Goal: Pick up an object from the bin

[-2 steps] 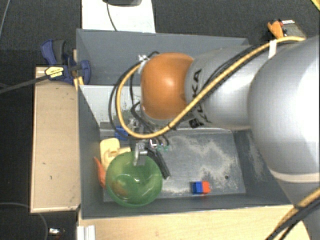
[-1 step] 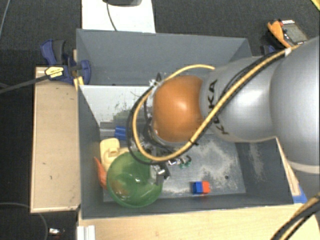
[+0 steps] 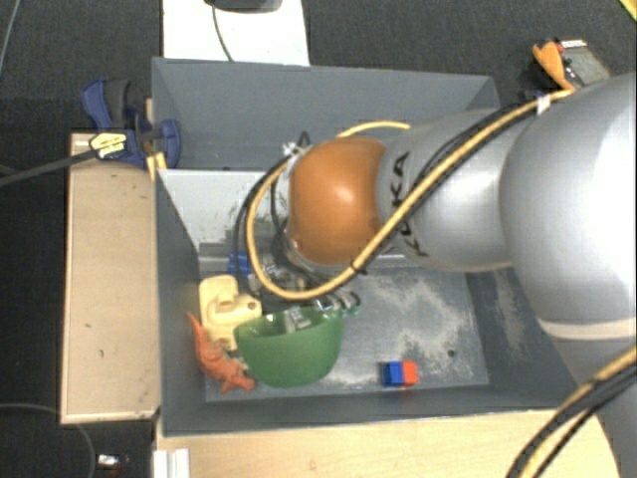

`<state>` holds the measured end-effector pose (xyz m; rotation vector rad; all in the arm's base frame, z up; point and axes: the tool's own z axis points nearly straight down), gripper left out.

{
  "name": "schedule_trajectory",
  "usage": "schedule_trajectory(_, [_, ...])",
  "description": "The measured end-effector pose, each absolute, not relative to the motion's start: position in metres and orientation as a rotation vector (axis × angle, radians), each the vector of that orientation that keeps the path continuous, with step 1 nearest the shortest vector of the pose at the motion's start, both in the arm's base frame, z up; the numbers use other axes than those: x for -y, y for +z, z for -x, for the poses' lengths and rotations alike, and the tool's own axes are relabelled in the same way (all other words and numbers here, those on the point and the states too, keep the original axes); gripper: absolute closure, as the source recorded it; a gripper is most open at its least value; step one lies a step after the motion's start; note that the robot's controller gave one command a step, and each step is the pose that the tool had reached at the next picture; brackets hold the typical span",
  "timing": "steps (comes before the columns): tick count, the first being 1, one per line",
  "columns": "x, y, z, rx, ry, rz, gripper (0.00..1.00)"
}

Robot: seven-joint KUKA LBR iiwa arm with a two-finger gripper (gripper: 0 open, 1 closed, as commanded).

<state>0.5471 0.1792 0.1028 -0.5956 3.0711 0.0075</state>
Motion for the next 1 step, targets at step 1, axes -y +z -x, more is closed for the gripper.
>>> schedule_trajectory(1, [-0.1597,0.0773,-0.4852,-2.967,0.01,0.91,1.0])
